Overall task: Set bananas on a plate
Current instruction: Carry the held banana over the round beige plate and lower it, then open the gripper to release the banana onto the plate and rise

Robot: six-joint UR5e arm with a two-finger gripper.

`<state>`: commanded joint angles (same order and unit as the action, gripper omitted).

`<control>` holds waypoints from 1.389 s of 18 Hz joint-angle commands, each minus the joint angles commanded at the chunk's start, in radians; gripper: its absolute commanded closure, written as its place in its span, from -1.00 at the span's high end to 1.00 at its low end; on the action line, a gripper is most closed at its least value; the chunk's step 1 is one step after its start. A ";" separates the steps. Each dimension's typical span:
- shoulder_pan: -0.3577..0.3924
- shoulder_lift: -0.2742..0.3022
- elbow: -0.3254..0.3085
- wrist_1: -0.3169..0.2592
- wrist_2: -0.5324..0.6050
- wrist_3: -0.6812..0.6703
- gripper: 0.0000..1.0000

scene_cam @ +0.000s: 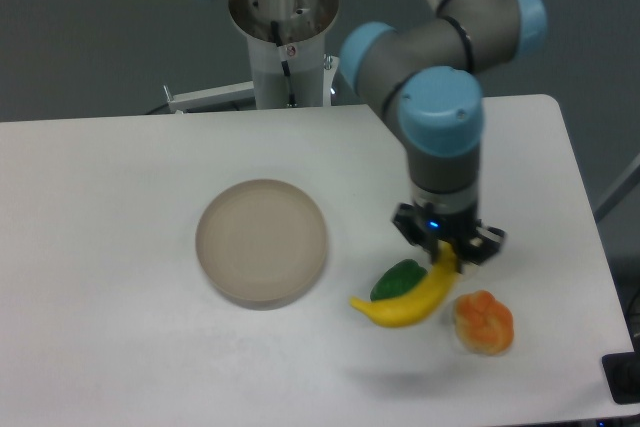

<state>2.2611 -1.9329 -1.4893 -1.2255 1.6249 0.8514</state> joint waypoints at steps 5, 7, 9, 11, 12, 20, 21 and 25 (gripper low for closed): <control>-0.063 0.037 -0.152 0.017 -0.042 -0.011 -0.40; -0.090 0.034 -0.192 0.058 -0.040 -0.093 -0.40; -0.130 0.023 -0.218 0.098 -0.031 -0.161 -0.40; -0.144 0.020 -0.247 0.129 -0.033 -0.213 -0.40; -0.156 0.020 -0.258 0.139 -0.033 -0.242 -0.40; -0.187 0.015 -0.318 0.170 -0.028 -0.291 -0.40; -0.196 0.012 -0.316 0.170 -0.026 -0.292 -0.40; -0.198 0.011 -0.338 0.172 -0.026 -0.293 -0.39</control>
<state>2.0632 -1.9221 -1.8269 -1.0538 1.5984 0.5584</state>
